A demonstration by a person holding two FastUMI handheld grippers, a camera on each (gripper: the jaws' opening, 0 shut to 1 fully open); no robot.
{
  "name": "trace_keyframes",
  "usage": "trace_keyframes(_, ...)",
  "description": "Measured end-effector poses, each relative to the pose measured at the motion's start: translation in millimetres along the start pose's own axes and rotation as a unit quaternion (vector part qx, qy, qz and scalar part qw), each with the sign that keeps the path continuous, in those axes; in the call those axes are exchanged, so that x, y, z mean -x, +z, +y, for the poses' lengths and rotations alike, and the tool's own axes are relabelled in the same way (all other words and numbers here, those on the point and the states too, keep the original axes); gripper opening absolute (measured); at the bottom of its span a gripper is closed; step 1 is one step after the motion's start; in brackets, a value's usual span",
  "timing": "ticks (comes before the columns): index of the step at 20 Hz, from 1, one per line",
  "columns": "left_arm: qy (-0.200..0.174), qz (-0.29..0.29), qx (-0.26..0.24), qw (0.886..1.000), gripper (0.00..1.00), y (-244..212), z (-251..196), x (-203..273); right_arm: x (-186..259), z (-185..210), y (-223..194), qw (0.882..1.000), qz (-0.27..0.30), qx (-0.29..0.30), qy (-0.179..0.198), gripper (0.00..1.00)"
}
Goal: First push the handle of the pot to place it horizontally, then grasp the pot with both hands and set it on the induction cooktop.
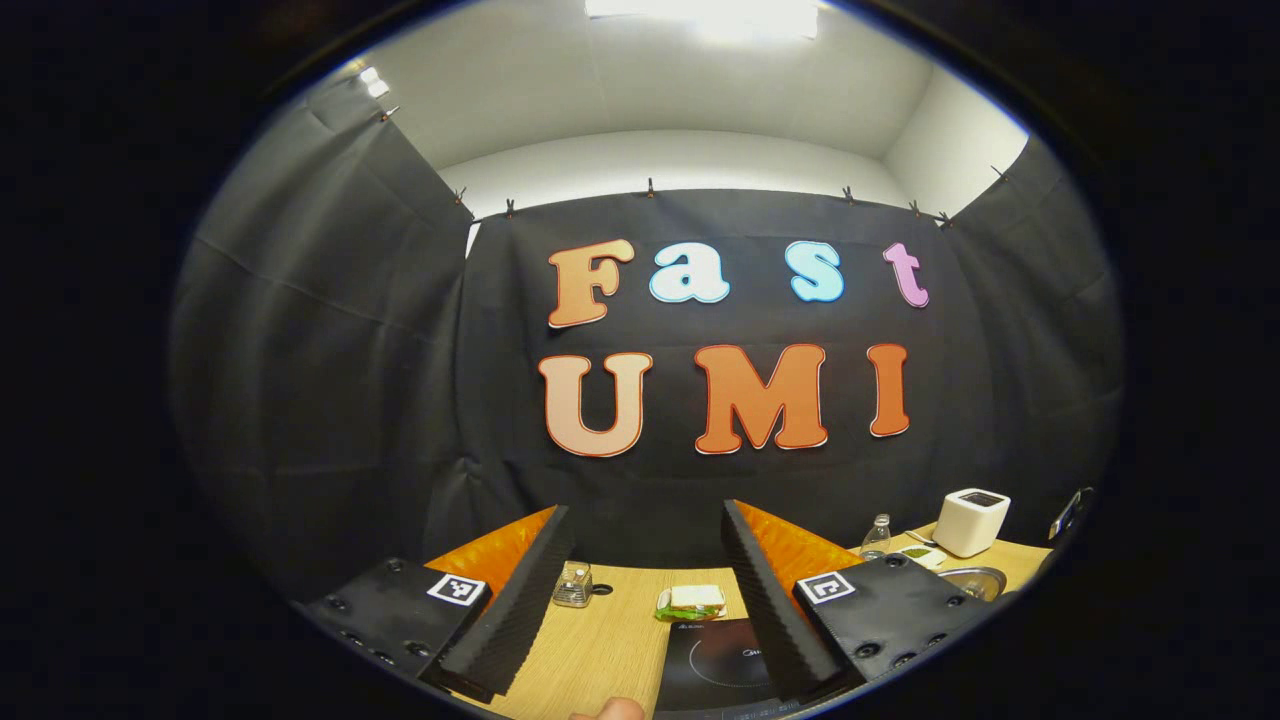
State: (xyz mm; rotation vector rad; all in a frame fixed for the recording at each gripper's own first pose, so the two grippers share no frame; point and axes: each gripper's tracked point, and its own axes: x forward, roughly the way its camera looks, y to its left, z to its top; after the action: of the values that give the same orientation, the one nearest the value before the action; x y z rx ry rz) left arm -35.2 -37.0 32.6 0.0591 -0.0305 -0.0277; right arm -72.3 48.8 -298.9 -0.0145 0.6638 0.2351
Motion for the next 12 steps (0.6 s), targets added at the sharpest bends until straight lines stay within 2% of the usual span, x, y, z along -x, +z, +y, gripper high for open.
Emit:
trace_keyframes(6, -0.001, 0.013, 0.003, 1.0, 0.98, -10, -1, -6, 0, 3, -18, 0.999, 0.029, -0.008, 0.014, 0.05)
trace_keyframes(9, -0.002, 0.018, 0.004, 1.0, 0.98, -13, -1, -7, 1, -1, -19, 0.999, 0.033, -0.017, 0.012, 0.0)
trace_keyframes(12, -0.003, 0.021, 0.008, 1.0, 0.99, -16, -1, -8, 2, -8, -20, 0.999, 0.035, -0.02, 0.004, 0.0)
